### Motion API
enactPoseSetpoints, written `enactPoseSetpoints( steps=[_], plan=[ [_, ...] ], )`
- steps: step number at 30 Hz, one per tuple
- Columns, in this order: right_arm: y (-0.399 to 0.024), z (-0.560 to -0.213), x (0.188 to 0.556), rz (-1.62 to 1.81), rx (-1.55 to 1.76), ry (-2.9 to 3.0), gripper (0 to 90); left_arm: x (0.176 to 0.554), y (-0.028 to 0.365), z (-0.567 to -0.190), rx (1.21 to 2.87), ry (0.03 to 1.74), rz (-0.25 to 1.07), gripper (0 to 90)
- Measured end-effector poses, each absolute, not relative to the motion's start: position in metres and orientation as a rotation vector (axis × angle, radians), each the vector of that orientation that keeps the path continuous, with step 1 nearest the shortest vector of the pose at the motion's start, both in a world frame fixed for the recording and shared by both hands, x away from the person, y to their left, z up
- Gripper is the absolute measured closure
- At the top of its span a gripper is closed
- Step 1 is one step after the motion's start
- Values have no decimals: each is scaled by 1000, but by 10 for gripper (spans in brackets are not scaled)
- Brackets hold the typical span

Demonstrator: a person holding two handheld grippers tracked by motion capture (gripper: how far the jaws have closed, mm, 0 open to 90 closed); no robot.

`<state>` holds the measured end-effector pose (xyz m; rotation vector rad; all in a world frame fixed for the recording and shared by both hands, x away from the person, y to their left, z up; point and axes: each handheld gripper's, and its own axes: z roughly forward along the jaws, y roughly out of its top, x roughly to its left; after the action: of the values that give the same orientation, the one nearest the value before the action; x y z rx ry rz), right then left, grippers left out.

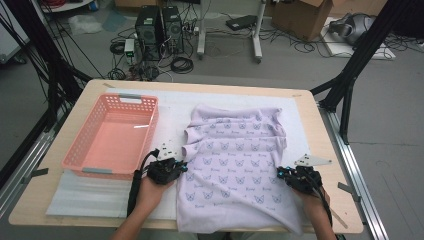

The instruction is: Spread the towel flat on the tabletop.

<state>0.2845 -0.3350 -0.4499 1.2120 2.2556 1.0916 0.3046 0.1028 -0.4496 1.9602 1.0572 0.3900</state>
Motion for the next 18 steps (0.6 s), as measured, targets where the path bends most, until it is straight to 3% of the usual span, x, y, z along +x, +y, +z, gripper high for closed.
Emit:
enactPoseSetpoints(
  steps=[18],
  plan=[
    [-337,-443,325,1058,1282,2033,857,336,114,-451,1749,1224,406,874]
  ],
)
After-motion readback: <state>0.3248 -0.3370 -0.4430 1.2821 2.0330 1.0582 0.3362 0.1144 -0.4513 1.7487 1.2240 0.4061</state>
